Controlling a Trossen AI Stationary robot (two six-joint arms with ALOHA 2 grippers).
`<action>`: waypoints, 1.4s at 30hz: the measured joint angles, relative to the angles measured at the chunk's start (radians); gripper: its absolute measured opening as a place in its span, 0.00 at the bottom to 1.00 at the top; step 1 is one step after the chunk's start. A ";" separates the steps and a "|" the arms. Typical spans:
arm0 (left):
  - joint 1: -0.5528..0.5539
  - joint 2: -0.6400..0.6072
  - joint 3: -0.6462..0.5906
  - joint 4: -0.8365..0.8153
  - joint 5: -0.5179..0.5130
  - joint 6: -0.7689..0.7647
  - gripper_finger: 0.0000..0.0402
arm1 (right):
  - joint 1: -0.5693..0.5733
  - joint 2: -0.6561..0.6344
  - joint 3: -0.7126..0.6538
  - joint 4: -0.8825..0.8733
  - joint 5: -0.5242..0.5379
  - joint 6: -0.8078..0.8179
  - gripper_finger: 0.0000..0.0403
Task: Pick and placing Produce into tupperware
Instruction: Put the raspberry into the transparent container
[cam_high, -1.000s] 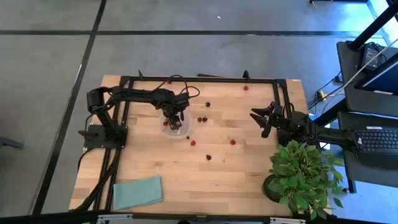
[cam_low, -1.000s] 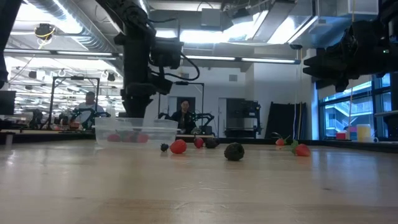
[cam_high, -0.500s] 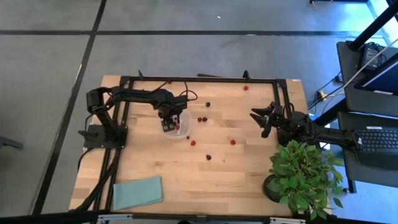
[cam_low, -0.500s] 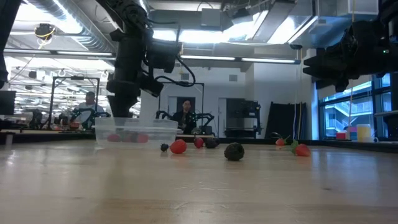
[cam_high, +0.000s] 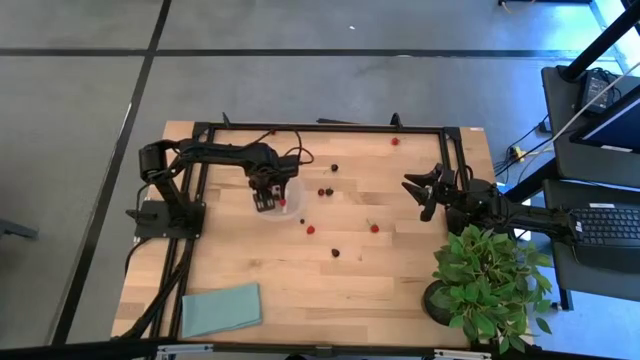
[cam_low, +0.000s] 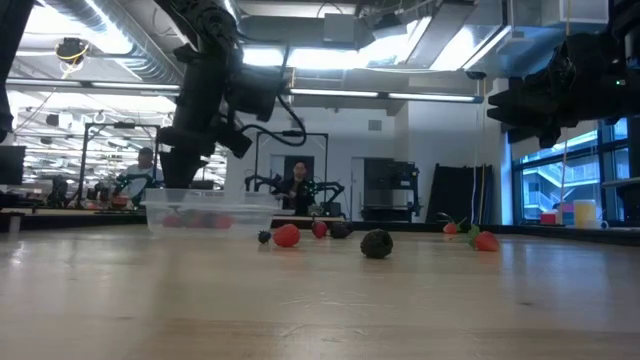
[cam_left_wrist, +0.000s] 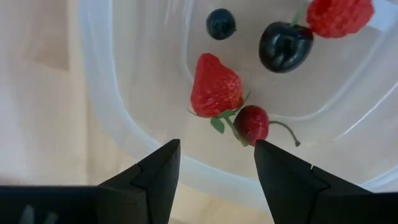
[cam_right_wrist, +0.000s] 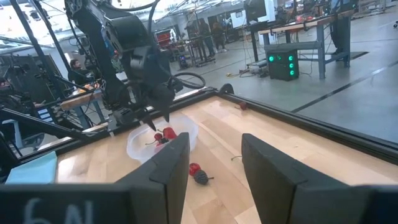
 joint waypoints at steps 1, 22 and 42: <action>0.000 0.000 0.000 -0.008 -0.015 0.000 0.50 | 0.000 0.000 0.000 0.000 0.000 0.000 0.37; -0.081 -0.520 -0.005 0.251 -0.013 0.045 0.50 | 0.000 0.000 0.011 0.135 -0.107 -0.081 0.37; -0.115 -0.883 -0.617 1.054 0.170 0.106 0.50 | 0.001 0.595 0.286 0.127 -0.174 -0.190 0.37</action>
